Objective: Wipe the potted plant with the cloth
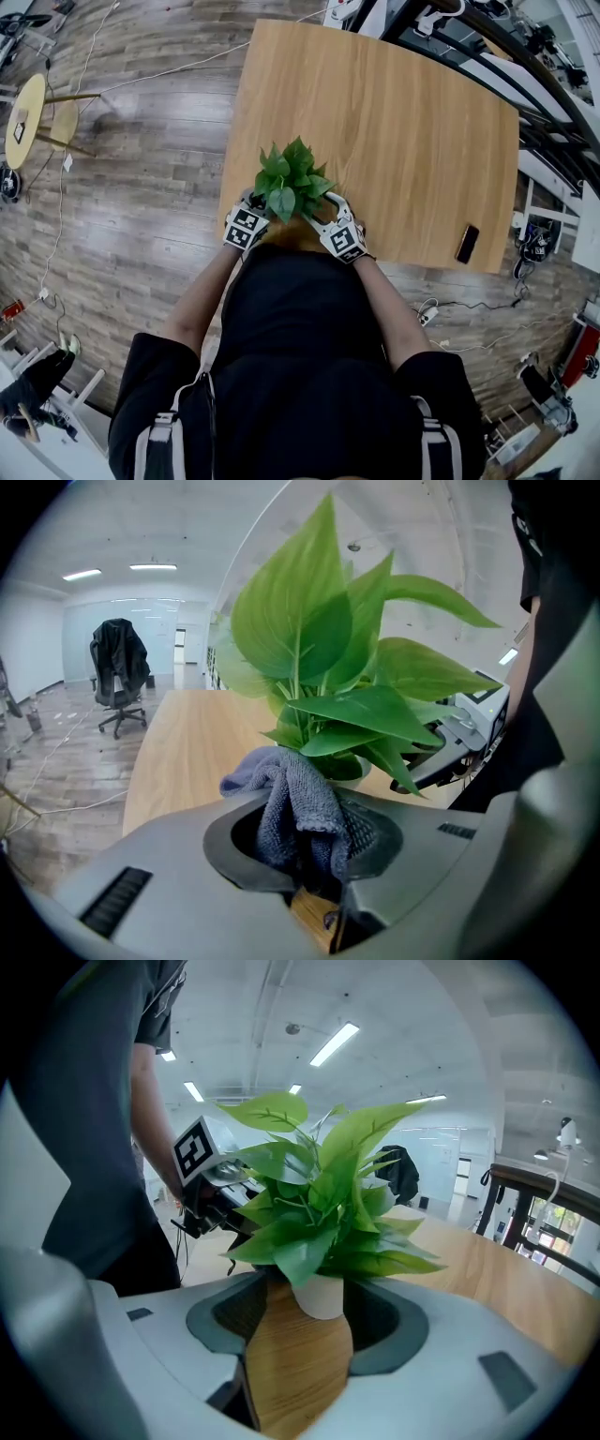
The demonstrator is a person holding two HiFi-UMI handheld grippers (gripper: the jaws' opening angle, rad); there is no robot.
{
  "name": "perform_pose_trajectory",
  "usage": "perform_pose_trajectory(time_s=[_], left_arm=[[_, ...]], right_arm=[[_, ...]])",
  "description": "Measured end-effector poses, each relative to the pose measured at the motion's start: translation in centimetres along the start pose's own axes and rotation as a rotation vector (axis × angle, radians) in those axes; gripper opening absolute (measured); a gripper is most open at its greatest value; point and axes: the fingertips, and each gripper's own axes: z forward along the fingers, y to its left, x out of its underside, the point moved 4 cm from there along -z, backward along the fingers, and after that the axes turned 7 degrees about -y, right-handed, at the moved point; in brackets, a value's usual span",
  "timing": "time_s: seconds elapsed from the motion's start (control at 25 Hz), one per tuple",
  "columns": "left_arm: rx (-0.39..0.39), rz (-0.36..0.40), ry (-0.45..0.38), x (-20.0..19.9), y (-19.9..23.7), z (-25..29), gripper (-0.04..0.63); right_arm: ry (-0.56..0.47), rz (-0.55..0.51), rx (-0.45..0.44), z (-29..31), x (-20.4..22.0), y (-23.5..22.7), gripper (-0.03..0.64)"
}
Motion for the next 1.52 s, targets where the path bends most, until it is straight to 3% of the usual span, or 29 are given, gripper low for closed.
perform_pose_trajectory(time_s=[0.2,0.28,0.48,0.6,0.8,1.16,1.44,1.52], left_arm=[[-0.024,-0.038,-0.004,0.4,0.8,-0.2,0.112],[-0.012,-0.027,-0.004,0.3,0.6,-0.1,0.112],[-0.008,0.001,-0.023,-0.3,0.5,0.0,0.112],[0.0,0.011,-0.015,-0.1,0.3,0.0,0.112],[0.025,0.026,-0.009,0.1,-1.0,0.1,0.112],[0.021,-0.018,-0.028,0.5,-2.6,-0.2,0.112],[-0.005,-0.028,-0.039,0.8,-0.9,-0.9,0.112],[-0.013,-0.024,-0.038,0.9,-0.5,-1.0,0.112]], right_arm=[[0.027,0.058,0.079,-0.2,1.2,-1.3,0.255],[0.033,0.03,0.089,-0.2,1.0,-2.0,0.255],[0.02,-0.067,0.024,1.1,-1.0,-2.7,0.255],[0.021,-0.065,-0.007,1.3,-1.0,-2.4,0.254],[0.026,-0.055,0.016,0.9,-0.6,-2.6,0.254],[0.025,-0.062,0.012,0.8,-0.5,-2.3,0.253],[-0.004,-0.025,-0.063,0.0,-0.6,0.2,0.254],[0.009,0.0,-0.048,-0.2,0.1,0.0,0.255]])
